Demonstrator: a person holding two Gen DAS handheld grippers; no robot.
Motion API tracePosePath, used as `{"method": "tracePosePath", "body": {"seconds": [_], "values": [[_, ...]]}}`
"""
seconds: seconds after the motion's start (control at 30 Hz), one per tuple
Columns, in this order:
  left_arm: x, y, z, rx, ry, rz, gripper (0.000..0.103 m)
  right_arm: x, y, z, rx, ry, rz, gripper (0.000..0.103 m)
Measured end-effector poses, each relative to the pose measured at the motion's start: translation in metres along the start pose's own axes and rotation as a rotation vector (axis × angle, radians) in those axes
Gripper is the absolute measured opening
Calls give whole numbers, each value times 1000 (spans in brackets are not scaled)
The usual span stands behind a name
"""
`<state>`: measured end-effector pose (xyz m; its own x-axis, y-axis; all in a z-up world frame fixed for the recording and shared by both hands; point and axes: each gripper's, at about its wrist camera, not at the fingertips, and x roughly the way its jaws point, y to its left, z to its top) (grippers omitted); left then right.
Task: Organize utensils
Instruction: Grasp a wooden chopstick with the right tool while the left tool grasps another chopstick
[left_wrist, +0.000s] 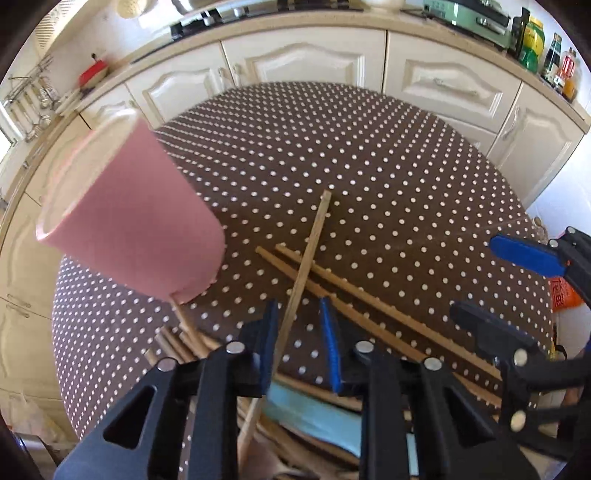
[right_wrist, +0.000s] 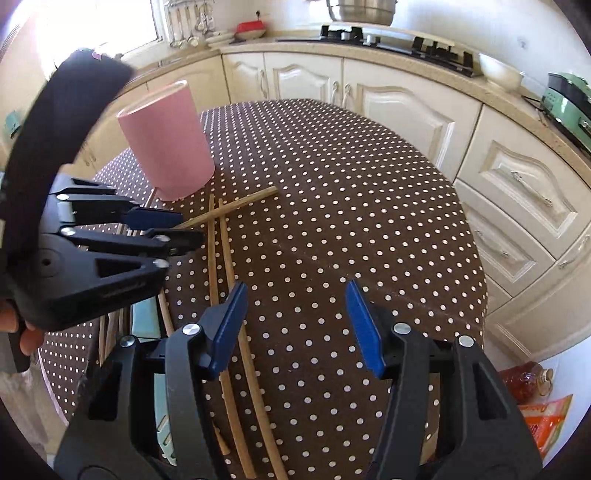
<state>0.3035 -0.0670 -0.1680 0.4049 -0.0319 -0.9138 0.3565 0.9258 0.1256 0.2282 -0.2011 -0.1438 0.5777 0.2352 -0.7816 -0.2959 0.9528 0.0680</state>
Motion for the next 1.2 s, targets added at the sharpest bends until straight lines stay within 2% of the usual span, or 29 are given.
{"method": "tracePosePath", "body": {"seconds": [0.03,0.17,0.23,0.37,0.53,0.8,0.9,0.93,1.1,1.2], "values": [[4,1,4,-1,10,6,14,2,0,2,-6,8,5,55],[8,5,18,-11,26,-18,6,10,3,11,-48,61,36,55],[8,7,23,-8,27,-30,5,15,6,15,-71,97,55,54],[-8,9,19,-37,-7,-79,5,25,11,26,-111,165,68,46],[-35,17,12,-77,-95,-104,5,36,18,35,-164,247,67,35],[-83,28,-2,-139,-297,-87,5,42,32,37,-211,321,86,35],[-99,32,-8,-180,-388,-63,5,53,37,35,-224,359,67,31],[-104,35,-10,-196,-414,-69,5,55,38,36,-225,361,64,29],[-114,43,-30,-250,-488,-80,5,68,38,45,-214,359,52,6],[-118,51,-38,-289,-529,-116,5,65,30,58,-194,313,50,6]]}}
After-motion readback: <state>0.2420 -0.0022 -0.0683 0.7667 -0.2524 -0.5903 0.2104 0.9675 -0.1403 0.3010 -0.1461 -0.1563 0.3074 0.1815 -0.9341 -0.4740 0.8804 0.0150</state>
